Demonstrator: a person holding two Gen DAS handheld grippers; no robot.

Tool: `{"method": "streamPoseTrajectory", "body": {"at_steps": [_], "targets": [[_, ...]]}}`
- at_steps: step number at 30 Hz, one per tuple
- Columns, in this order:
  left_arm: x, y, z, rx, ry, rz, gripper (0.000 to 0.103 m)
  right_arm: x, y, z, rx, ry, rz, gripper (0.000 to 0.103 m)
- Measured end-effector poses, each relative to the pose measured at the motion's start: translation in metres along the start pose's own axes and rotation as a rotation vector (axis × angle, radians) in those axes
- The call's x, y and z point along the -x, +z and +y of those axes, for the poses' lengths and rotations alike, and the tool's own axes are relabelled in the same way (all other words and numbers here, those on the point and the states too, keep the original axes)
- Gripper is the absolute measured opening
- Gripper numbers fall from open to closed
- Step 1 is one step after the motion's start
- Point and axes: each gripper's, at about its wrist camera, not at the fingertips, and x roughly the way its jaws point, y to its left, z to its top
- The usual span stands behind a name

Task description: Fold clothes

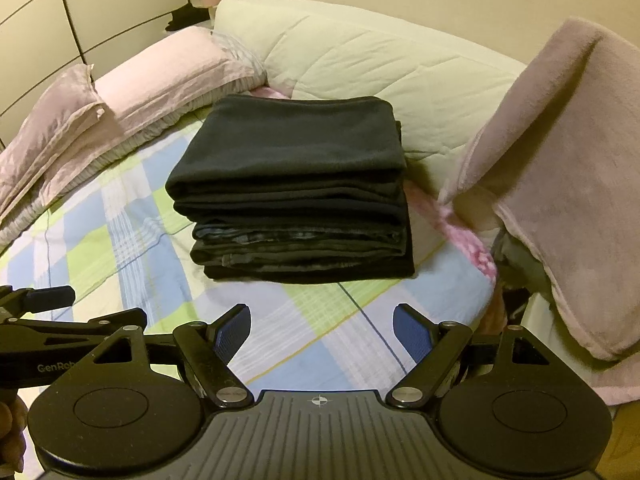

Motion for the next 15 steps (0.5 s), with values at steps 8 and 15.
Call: {"method": "streamPoseTrajectory", "body": {"at_steps": [8,15], "targets": [[-0.0034,0.0043,-0.0019,0.001,0.002,-0.005,0.09,-0.0023,0.005,0.0,0.007,-0.004,0.003,0.081],[-0.002,0.0049,-0.0018,0.002,-0.004,-0.016,0.09,-0.0032,0.0065,0.0023,0.007,-0.006,0.006,0.081]]}}
